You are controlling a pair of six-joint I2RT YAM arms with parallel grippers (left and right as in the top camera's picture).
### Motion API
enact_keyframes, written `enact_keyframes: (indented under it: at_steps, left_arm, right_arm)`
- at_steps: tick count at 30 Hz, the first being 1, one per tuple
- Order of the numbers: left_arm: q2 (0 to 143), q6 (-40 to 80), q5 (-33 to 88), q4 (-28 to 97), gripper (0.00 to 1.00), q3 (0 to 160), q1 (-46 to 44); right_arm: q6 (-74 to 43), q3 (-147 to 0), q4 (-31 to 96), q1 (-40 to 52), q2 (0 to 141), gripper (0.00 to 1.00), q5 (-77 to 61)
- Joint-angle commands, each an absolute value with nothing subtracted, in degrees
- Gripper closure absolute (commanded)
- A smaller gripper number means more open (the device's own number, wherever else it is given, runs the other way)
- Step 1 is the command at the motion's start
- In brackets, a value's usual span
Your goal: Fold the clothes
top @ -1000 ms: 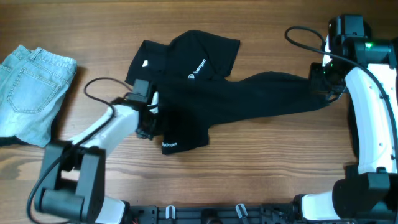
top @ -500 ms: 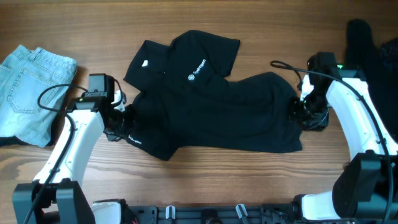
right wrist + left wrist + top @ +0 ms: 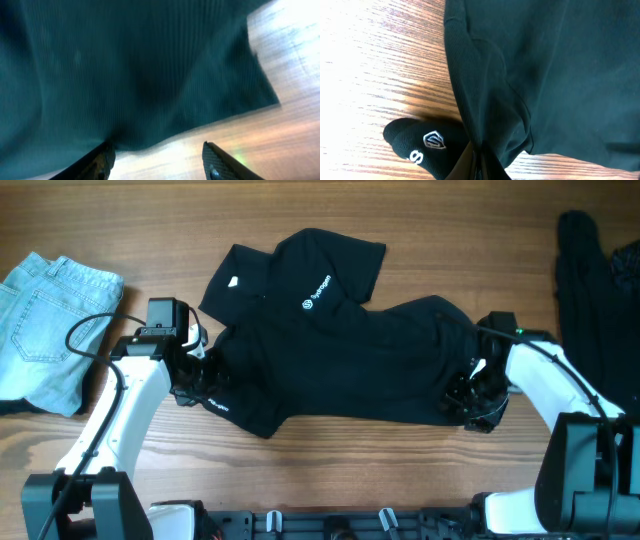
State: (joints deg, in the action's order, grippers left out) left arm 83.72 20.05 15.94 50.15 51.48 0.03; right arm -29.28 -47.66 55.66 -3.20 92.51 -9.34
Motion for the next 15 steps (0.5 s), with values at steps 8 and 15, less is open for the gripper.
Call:
enact_keyframes:
  at_steps: [8,15]
  left_arm:
    - [83.31,19.92,16.45,49.93,0.96,51.92,-0.23]
    - [83.09,19.66,16.45,50.02,0.96,53.67,-0.23]
  right_arm:
    - [-36.01,-38.74,39.48,-3.4,91.94,0.65,-5.3]
    - [-30.85,-40.73,41.12,-3.4,91.33,0.96,-7.51]
